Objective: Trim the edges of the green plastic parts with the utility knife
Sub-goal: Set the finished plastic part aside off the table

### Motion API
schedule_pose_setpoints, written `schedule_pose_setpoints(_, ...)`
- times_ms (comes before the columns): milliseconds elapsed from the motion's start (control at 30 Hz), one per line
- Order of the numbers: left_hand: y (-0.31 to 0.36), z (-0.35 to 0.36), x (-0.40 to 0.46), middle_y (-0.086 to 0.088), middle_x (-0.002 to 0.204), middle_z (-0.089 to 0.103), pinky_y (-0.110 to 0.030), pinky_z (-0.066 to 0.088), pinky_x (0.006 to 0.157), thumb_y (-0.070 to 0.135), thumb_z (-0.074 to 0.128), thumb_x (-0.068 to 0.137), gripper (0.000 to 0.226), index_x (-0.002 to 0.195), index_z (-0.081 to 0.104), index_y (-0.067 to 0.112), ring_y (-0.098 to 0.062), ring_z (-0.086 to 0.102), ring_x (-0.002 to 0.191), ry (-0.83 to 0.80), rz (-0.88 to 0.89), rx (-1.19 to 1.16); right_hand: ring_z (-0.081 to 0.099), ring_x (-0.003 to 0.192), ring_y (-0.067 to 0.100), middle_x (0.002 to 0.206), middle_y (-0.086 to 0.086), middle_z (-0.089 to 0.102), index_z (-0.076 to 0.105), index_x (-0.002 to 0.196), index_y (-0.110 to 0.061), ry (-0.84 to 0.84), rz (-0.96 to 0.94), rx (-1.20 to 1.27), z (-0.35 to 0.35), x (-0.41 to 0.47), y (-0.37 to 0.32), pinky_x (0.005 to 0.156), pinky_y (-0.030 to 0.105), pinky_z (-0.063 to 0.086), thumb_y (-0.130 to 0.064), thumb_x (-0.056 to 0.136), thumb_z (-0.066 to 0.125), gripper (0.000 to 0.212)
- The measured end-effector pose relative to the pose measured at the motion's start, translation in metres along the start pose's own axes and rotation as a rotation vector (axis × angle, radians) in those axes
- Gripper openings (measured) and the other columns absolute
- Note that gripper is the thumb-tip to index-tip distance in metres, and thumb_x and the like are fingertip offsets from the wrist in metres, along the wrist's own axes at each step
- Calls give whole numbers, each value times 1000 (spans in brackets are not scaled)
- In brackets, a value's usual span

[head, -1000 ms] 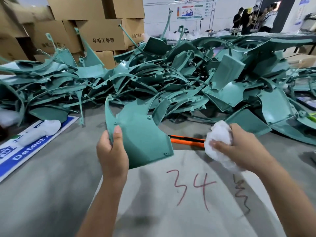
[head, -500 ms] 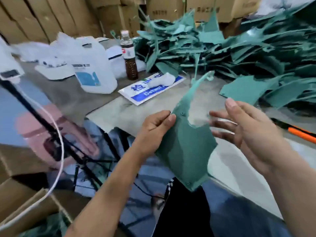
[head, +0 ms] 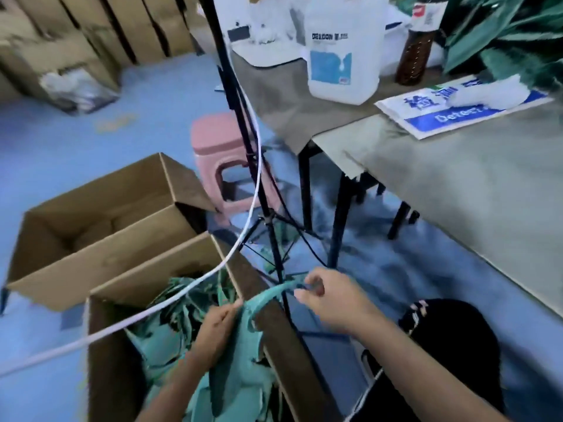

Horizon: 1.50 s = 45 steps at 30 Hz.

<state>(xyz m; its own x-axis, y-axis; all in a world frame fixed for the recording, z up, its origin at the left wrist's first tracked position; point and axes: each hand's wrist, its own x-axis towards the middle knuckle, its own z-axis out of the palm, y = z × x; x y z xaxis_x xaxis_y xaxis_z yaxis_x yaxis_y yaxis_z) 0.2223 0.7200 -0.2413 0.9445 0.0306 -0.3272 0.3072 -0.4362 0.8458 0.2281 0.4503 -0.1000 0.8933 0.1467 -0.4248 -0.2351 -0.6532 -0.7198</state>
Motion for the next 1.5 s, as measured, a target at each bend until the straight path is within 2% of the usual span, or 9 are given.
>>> schedule_pose_setpoints(167, -89, 27, -46, -27, 124, 66, -51, 47, 103, 43, 42, 109, 52, 112, 70, -1, -37, 62, 112, 641, -598, -352, 63, 99, 31, 118, 20, 61, 57, 125, -9, -474, 422, 457, 108, 15, 7, 77, 37, 44, -42, 109, 53, 37)
schedule_pose_setpoints(367, -131, 20, -74, -32, 148, 45, -45, 32, 112, 44, 37, 109, 63, 144, 43, -7, -44, 45, 135, 627, -964, -110, 62, 129, 33, 149, 18, 55, 55, 143, -3, -557, 411, 315, 165, 14, 7, 84, 34, 52, -50, 110, 43, 58)
schedule_pose_setpoints(500, -146, 16, -80, -24, 148, 49, -42, 34, 113, 51, 43, 103, 64, 145, 47, 2, -38, 46, 136, 553, -1005, 106, 65, 108, 31, 144, 23, 57, 50, 147, -1, -480, 408, 324, 164, 10, 18, 82, 35, 52, -47, 111, 42, 59)
schedule_pose_setpoints(900, 42, 85, 11, 1, 88, 67, -42, 52, 84, 18, 58, 102, 11, 96, 66, 13, -21, 64, 89, 489, -21, -122, 63, 74, 16, 92, 3, 70, 65, 98, -23, -76, 126, 544, 68, 15, 22, 68, 34, 53, -37, 106, 57, 18)
schedule_pose_setpoints(1000, 143, 107, 0, 8, 82, 66, -25, 49, 72, 22, 54, 104, 19, 88, 64, 21, -8, 63, 78, 435, 362, -207, 66, 77, 10, 89, -6, 71, 71, 110, -17, 126, -87, 513, 8, -5, 17, 77, 34, 55, -29, 103, 63, 16)
schedule_pose_setpoints(1200, 310, 192, -55, 7, 71, 63, -30, 47, 59, 27, 47, 103, 26, 80, 60, 27, -10, 59, 65, 173, 827, -374, 70, 86, 2, 94, -11, 75, 75, 107, -23, 693, -371, 342, -125, -111, 29, 78, 25, 57, -41, 98, 61, 24)
schedule_pose_setpoints(1300, 367, 264, -84, 10, 70, 63, -23, 45, 59, 32, 48, 99, 23, 80, 58, 28, -8, 60, 64, 9, 948, -324, 68, 80, 8, 87, -11, 74, 74, 100, -25, 1002, -243, 103, -178, -171, 75, 73, 32, 55, -49, 99, 56, 31)
schedule_pose_setpoints(1400, 398, 351, -113, 2, 84, 67, -42, 49, 75, 22, 54, 94, 10, 90, 63, 18, -23, 62, 82, -249, 1094, 14, 64, 99, 21, 100, -4, 73, 73, 105, -21, 1248, 139, -316, -215, -225, 145, 88, 41, 49, -42, 104, 55, 28)
schedule_pose_setpoints(1500, 395, 418, -125, -1, 120, 55, -41, 42, 99, 31, 56, 93, 25, 117, 61, 25, -26, 49, 114, -372, 1310, 548, 52, 117, 27, 119, 2, 66, 69, 118, -20, 1180, 447, -482, -224, -261, 210, 98, 43, 44, -42, 99, 59, 31)
